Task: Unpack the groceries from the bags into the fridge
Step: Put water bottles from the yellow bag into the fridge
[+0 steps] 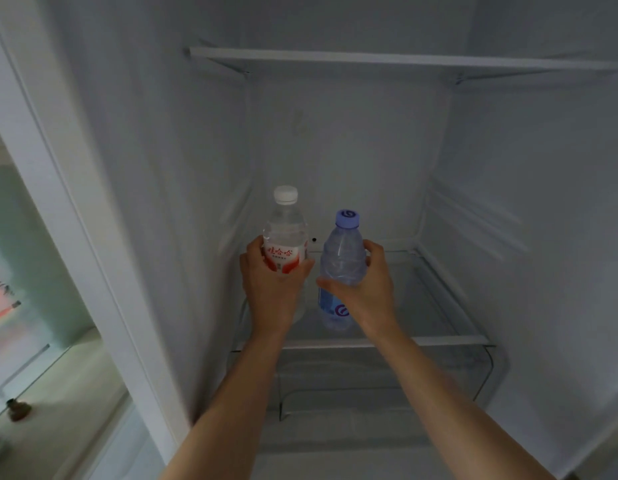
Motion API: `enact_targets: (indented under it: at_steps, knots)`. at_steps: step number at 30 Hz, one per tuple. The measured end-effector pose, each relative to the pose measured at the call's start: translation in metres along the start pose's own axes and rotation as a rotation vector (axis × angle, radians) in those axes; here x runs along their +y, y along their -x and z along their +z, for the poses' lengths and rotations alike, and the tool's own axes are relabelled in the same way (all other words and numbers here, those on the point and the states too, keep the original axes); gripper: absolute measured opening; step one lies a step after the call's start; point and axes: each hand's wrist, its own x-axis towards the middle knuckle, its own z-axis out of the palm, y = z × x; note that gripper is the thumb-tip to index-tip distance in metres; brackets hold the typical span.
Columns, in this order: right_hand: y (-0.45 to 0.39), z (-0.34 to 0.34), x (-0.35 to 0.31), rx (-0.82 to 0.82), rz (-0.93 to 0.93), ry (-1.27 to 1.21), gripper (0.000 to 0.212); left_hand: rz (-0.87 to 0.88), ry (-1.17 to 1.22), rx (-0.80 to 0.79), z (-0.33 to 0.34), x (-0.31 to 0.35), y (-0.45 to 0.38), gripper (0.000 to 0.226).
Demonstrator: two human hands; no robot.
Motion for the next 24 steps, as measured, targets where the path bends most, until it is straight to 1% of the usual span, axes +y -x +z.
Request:
enact_targets:
  at_steps: [2, 4, 6, 7, 10, 13, 15, 20, 24]
  knots:
    - [0.002, -0.003, 0.000, -0.022, -0.031, -0.011, 0.072, 0.002, -0.007, -0.054, -0.002, -0.007, 0.002, 0.083]
    - [0.006, -0.005, 0.006, -0.027, -0.086, -0.005, 0.068, 0.025, -0.016, -0.129, -0.005, -0.016, 0.006, 0.087]
    - [0.014, -0.005, 0.018, -0.033, -0.101, 0.031, 0.074, 0.043, -0.008, -0.184, -0.009, -0.023, 0.016, 0.088]
    - [0.018, -0.005, 0.023, -0.043, -0.087, 0.036, 0.077, 0.029, -0.005, -0.187, -0.010, -0.024, 0.022, 0.088]
    - [0.018, -0.002, 0.033, -0.056, -0.041, 0.012, 0.078, -0.009, -0.013, -0.152, -0.009, -0.031, 0.028, 0.077]
    - [-0.002, 0.007, 0.036, -0.088, -0.024, 0.013, 0.075, -0.027, -0.060, -0.148, 0.002, -0.039, 0.018, 0.089]
    - [-0.019, 0.016, 0.038, -0.097, -0.009, 0.002, 0.073, -0.026, -0.075, -0.135, 0.012, -0.041, 0.009, 0.092]
    - [-0.054, 0.036, 0.046, -0.122, -0.010, 0.005, 0.073, -0.034, -0.153, -0.065, 0.038, -0.046, -0.020, 0.088]
    - [-0.081, 0.047, 0.056, -0.163, -0.022, 0.025, 0.073, -0.045, -0.166, -0.037, 0.052, -0.054, -0.043, 0.086]
